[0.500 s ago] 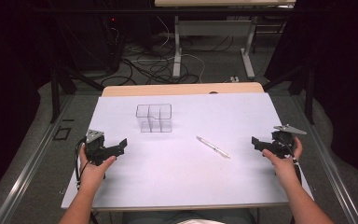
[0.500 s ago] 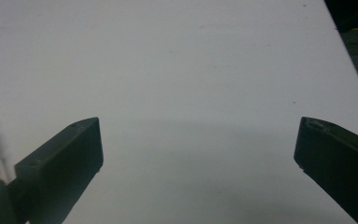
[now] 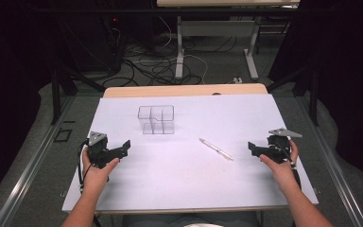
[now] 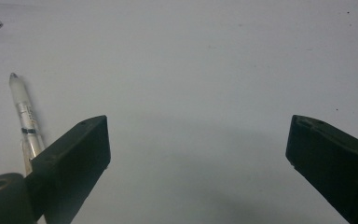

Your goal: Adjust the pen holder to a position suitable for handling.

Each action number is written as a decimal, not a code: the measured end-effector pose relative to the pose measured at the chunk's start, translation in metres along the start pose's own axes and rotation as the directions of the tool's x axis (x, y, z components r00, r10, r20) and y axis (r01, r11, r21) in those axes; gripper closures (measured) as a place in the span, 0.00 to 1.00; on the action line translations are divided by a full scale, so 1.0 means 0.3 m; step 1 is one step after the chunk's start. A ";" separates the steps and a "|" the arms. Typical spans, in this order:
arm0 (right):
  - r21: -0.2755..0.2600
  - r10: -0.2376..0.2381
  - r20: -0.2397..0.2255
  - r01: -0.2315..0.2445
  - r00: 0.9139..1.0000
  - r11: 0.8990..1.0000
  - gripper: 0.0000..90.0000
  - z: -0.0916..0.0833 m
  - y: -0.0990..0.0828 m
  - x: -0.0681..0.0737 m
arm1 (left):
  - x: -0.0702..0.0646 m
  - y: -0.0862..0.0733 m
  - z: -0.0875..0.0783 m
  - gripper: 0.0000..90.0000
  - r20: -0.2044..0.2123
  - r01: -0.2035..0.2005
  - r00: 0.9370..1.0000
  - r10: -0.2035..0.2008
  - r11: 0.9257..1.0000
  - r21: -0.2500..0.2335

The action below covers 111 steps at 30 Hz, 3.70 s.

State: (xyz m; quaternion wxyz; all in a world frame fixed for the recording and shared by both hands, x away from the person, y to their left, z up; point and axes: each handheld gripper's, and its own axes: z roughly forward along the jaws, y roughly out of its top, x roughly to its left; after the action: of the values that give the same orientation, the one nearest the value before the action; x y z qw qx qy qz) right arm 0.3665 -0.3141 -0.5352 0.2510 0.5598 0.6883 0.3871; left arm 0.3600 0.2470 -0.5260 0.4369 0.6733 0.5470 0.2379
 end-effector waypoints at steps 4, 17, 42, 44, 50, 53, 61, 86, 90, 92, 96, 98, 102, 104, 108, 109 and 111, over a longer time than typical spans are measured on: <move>-0.003 -0.001 0.005 0.001 1.000 1.000 0.07 -0.001 0.000 0.001 | -0.008 0.008 0.005 0.06 0.007 0.002 1.000 -0.002 1.000 -0.015; 0.019 0.022 0.009 -0.022 1.000 1.000 0.08 0.006 -0.012 -0.006 | -0.037 0.091 0.035 0.19 0.011 -0.010 1.000 0.010 0.999 -0.031; 0.046 0.049 0.011 -0.049 0.999 0.998 0.09 0.009 -0.023 -0.007 | -0.068 0.372 0.110 0.47 -0.027 -0.018 0.999 0.019 1.000 0.015; 0.047 0.049 0.010 -0.050 0.999 0.998 0.09 0.010 -0.023 -0.007 | -0.072 0.380 0.124 0.49 -0.036 -0.024 0.999 0.025 0.999 0.038; 0.050 0.053 0.011 -0.053 0.999 0.997 0.09 0.012 -0.026 -0.008 | -0.074 0.411 0.155 0.62 -0.024 -0.045 0.999 0.047 0.996 0.081; 0.051 0.056 0.007 -0.057 0.998 0.997 0.09 0.013 -0.026 -0.007 | -0.074 0.430 0.169 0.69 -0.038 -0.046 0.998 0.050 0.993 0.105; 0.060 0.055 0.004 -0.055 0.999 0.997 0.10 0.016 -0.029 -0.007 | -0.086 0.451 0.207 0.90 -0.063 -0.020 0.998 0.032 0.985 0.174; 0.063 0.051 -0.003 -0.051 0.999 0.997 0.11 0.022 -0.029 -0.011 | -0.115 0.411 0.322 1.00 -0.107 0.024 0.994 0.011 0.947 0.321; 0.066 0.048 -0.006 -0.047 0.999 0.997 0.11 0.024 -0.029 -0.007 | -0.112 0.396 0.330 1.00 -0.105 0.009 0.994 0.029 0.940 0.342; 0.066 0.045 -0.006 -0.044 0.999 0.997 0.11 0.025 -0.028 -0.005 | -0.102 0.388 0.326 1.00 -0.085 0.016 0.996 0.012 0.946 0.323; 0.067 0.042 -0.008 -0.041 0.999 0.997 0.11 0.027 -0.028 -0.004 | -0.100 0.383 0.325 1.00 -0.081 0.012 0.997 0.014 0.951 0.309; 0.069 0.042 -0.012 -0.041 0.999 0.997 0.11 0.028 -0.028 -0.002 | -0.102 0.383 0.325 1.00 -0.085 0.014 0.996 0.013 0.950 0.311; 0.069 0.038 -0.011 -0.037 0.999 0.997 0.11 0.030 -0.027 0.000 | -0.106 0.382 0.324 1.00 -0.092 0.019 0.996 0.010 0.950 0.311; 0.069 0.038 -0.011 -0.037 0.999 0.997 0.11 0.031 -0.026 0.001 | -0.106 0.383 0.323 1.00 -0.090 0.016 0.996 0.013 0.949 0.314; 0.070 0.036 -0.011 -0.035 0.999 0.997 0.11 0.033 -0.027 -0.001 | -0.115 0.377 0.324 1.00 -0.080 0.024 0.997 0.001 0.953 0.302; 0.072 0.037 -0.012 -0.036 0.999 0.997 0.11 0.033 -0.027 -0.001 | -0.120 0.377 0.325 1.00 -0.071 0.021 0.997 0.001 0.952 0.305; 0.071 0.040 -0.011 -0.039 0.999 0.997 0.11 0.034 -0.026 0.000 | -0.135 0.375 0.330 1.00 -0.061 0.004 0.998 0.015 0.954 0.301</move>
State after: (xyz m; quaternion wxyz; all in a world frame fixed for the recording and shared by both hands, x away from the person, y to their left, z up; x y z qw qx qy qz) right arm 0.3700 -0.3120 -0.5474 0.2192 0.5794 0.6920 0.3707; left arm 0.4869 0.1739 -0.4741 0.3114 0.7258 0.5882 0.1740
